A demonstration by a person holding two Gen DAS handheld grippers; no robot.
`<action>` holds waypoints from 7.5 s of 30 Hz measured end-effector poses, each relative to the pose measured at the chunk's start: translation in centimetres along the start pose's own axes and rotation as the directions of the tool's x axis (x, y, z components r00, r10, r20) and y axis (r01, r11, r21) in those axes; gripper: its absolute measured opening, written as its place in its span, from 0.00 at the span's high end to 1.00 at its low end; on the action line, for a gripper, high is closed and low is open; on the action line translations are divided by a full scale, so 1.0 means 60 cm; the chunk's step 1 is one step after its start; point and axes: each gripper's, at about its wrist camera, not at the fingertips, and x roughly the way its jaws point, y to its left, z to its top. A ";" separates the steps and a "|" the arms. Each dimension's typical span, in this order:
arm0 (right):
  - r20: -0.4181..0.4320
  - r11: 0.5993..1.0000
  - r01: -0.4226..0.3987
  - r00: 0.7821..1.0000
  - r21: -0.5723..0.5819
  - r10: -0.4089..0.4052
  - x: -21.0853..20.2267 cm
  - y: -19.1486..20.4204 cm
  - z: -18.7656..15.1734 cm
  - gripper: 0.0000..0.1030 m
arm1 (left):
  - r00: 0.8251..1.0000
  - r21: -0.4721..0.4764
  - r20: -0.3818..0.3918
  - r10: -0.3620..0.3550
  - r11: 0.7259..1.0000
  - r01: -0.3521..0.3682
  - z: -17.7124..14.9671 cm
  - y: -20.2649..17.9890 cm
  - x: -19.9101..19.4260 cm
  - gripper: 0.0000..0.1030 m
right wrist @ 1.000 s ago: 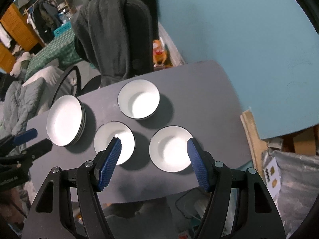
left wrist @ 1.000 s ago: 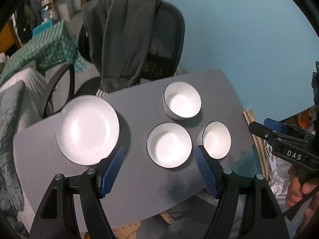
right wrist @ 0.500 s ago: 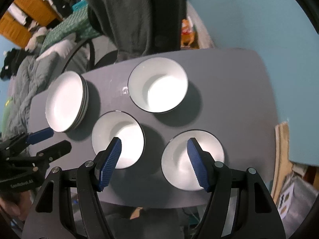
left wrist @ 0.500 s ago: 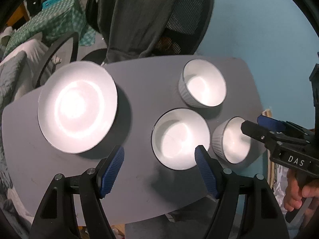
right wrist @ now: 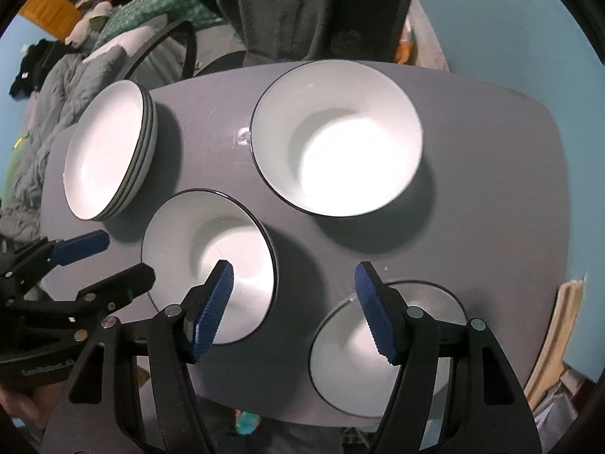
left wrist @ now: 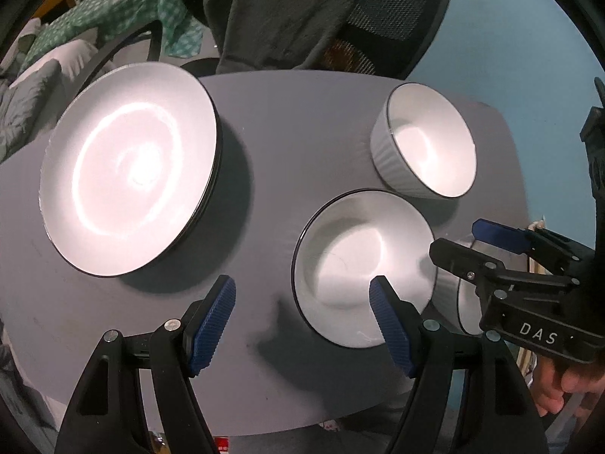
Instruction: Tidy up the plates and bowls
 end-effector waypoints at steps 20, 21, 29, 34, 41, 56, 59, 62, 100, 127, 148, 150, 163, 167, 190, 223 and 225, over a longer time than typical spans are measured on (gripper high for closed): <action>-0.073 0.998 -0.045 0.996 -0.039 0.042 0.056 0.010 0.006 0.57 | 1.000 -0.088 -0.021 -0.019 0.996 0.017 -0.024 0.023 0.064 0.28; -0.075 0.998 -0.043 0.996 -0.040 0.040 0.058 0.011 0.008 0.58 | 0.999 -0.096 -0.022 -0.030 0.995 0.028 -0.025 0.025 0.066 0.30; -0.087 0.996 -0.043 0.996 -0.081 0.036 0.072 0.022 0.014 0.73 | 0.997 -0.126 -0.057 -0.048 0.991 0.040 -0.028 0.029 0.081 0.49; -0.094 0.993 -0.034 0.995 -0.111 0.023 0.082 0.030 0.017 0.81 | 0.996 -0.114 -0.076 -0.043 0.993 0.034 -0.033 0.030 0.087 0.61; -0.111 0.994 -0.060 0.993 -0.086 0.050 0.089 0.014 0.022 0.87 | 0.993 -0.138 -0.081 -0.089 0.987 0.077 -0.031 0.034 0.084 0.79; -0.120 0.997 -0.035 0.992 -0.069 0.026 0.080 0.015 0.017 0.95 | 0.995 -0.180 -0.081 -0.057 0.983 0.041 -0.006 -0.004 0.076 0.90; -0.124 0.997 -0.023 0.992 -0.069 0.014 0.076 0.018 0.014 0.95 | 0.994 -0.194 -0.091 -0.060 0.980 0.041 -0.006 -0.006 0.073 0.91; -0.121 0.998 -0.021 0.993 -0.061 0.014 0.068 0.016 0.012 0.95 | 0.994 -0.193 -0.096 -0.058 0.980 0.039 -0.006 -0.012 0.067 0.91; 0.016 0.997 0.029 0.999 0.073 -0.030 -0.082 -0.078 0.099 0.95 | 0.999 0.017 0.012 -0.031 0.999 0.031 0.164 -0.137 0.016 0.91; -0.064 0.986 0.005 0.998 0.164 0.005 -0.036 -0.151 0.103 0.93 | 0.997 0.113 -0.064 0.040 0.993 -0.033 0.188 -0.170 0.083 0.90; -0.041 0.985 -0.002 0.999 0.172 0.010 -0.044 -0.156 0.097 0.89 | 0.982 0.259 -0.066 0.177 0.953 -0.154 0.193 -0.216 0.068 0.52; -0.034 0.984 -0.011 0.999 0.179 0.017 -0.045 -0.156 0.095 0.89 | 0.984 0.267 -0.067 0.167 0.953 -0.143 0.193 -0.213 0.067 0.52; 0.040 0.986 0.070 0.996 0.152 -0.077 -0.086 -0.140 0.086 0.69 | 0.991 0.247 -0.018 0.130 0.961 -0.122 0.176 -0.198 0.028 0.42; 0.077 0.985 0.096 0.991 0.142 -0.108 -0.112 -0.132 0.084 0.62 | 0.993 0.224 0.032 0.116 0.967 -0.120 0.172 -0.194 -0.005 0.38; 0.219 0.979 0.117 0.964 0.166 -0.152 -0.251 -0.111 0.045 0.39 | 0.973 0.206 0.230 0.000 0.977 -0.049 0.112 -0.188 -0.157 0.31; 0.187 0.942 0.103 0.968 0.318 -0.169 -0.271 -0.138 -0.090 0.37 | 0.969 0.306 0.225 -0.102 0.951 0.029 0.024 -0.222 -0.159 0.25; 0.184 0.940 0.105 0.968 0.325 -0.172 -0.264 -0.142 -0.097 0.37 | 0.973 0.315 0.207 -0.099 0.949 0.030 0.022 -0.225 -0.146 0.25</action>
